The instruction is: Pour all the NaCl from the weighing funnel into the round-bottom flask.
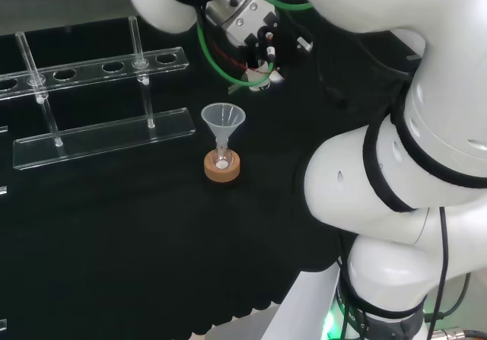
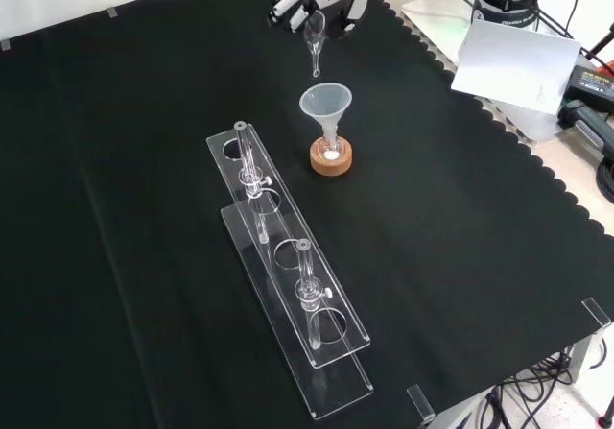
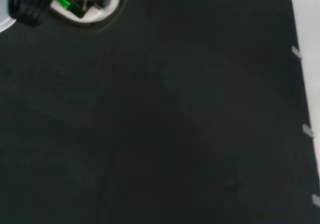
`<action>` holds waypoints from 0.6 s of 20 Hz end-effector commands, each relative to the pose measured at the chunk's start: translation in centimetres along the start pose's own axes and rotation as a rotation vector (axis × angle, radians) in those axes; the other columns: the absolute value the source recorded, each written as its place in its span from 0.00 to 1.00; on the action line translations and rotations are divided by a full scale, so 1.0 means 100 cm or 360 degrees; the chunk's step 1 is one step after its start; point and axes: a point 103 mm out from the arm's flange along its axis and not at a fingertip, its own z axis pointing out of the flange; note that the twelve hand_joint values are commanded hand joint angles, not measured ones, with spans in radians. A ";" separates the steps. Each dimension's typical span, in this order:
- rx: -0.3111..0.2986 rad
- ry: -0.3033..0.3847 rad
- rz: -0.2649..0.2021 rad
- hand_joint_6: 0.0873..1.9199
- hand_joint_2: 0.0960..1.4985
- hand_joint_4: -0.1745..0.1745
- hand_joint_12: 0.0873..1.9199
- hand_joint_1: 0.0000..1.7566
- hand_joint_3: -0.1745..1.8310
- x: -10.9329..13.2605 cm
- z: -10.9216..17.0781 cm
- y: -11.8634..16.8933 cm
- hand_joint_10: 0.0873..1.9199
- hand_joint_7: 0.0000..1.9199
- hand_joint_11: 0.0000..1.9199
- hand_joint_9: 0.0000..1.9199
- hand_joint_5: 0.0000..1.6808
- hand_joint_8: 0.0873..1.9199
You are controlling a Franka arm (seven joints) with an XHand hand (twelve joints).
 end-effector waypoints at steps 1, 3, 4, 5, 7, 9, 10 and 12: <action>-0.0006 0.0392 -0.0058 0.29 0.39 1.00 0.47 0.64 0.42 -0.009 0.003 0.001 0.08 0.30 0.49 0.52 0.78 0.30; -0.0005 0.0447 -0.0063 0.29 0.39 1.00 0.47 0.64 0.42 -0.012 0.005 0.002 0.08 0.30 0.49 0.52 0.78 0.30; -0.0005 0.0474 -0.0064 0.29 0.39 1.00 0.47 0.64 0.42 -0.013 0.006 0.002 0.08 0.30 0.49 0.52 0.78 0.30; -0.0014 0.0508 -0.0080 0.29 0.39 1.00 0.47 0.64 0.42 -0.014 0.008 0.002 0.08 0.30 0.49 0.52 0.78 0.30; -0.0023 0.0542 -0.0081 0.29 0.39 1.00 0.47 0.64 0.42 -0.017 0.011 0.003 0.08 0.30 0.49 0.52 0.78 0.30; -0.0025 0.0593 -0.0076 0.29 0.39 1.00 0.47 0.64 0.42 -0.020 0.014 0.004 0.08 0.30 0.49 0.52 0.78 0.30; -0.0025 0.0616 -0.0073 0.29 0.39 1.00 0.47 0.64 0.42 -0.021 0.016 0.004 0.08 0.30 0.49 0.52 0.78 0.30; -0.0026 0.0657 -0.0068 0.29 0.39 1.00 0.47 0.64 0.42 -0.023 0.018 0.005 0.08 0.30 0.49 0.52 0.78 0.30</action>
